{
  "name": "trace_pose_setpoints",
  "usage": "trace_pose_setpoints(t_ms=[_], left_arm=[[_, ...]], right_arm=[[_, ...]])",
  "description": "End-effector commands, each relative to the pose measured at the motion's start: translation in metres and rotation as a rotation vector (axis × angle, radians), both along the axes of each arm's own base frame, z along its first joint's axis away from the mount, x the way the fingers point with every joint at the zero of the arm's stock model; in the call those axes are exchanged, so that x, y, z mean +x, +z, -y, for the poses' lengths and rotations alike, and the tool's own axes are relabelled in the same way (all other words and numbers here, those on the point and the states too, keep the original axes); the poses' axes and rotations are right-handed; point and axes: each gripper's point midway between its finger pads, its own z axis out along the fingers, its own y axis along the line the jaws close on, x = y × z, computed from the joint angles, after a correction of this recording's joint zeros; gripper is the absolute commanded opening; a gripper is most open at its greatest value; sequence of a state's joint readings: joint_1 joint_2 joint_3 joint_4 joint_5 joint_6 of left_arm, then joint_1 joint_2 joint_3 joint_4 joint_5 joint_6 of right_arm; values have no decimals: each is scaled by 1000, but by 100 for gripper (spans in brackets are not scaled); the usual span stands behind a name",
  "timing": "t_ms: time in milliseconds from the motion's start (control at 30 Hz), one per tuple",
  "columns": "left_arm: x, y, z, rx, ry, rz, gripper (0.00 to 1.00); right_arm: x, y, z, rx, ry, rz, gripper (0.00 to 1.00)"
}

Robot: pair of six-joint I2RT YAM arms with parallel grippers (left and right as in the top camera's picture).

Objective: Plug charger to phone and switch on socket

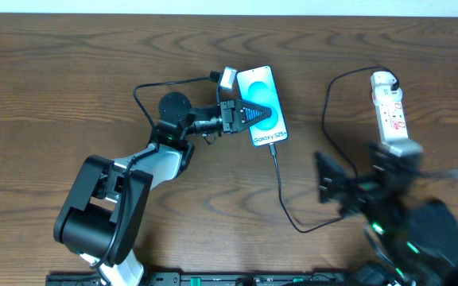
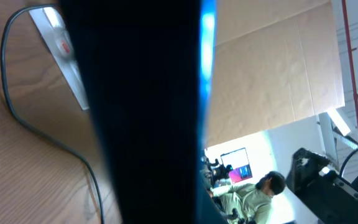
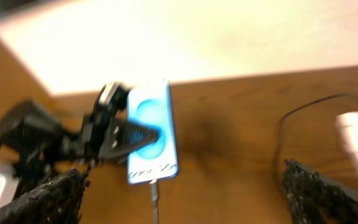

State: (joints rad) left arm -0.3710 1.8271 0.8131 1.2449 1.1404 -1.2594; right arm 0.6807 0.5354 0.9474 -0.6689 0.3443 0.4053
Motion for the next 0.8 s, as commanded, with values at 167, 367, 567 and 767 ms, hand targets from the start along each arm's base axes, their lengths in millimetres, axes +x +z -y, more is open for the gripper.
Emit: trace_pose_setpoints(t_ms=[167, 367, 567, 767], left_arm=[[23, 40, 27, 29, 110, 31, 7], [41, 30, 45, 292, 119, 25, 7], [49, 18, 35, 520, 144, 52, 7], [61, 2, 42, 571, 100, 32, 7]], right_arm=[[-23, 0, 62, -41, -212, 37, 99], [-23, -5, 66, -60, -228, 24, 99], [-22, -3, 71, -62, -258, 33, 99], [-22, -2, 70, -51, -259, 33, 99]])
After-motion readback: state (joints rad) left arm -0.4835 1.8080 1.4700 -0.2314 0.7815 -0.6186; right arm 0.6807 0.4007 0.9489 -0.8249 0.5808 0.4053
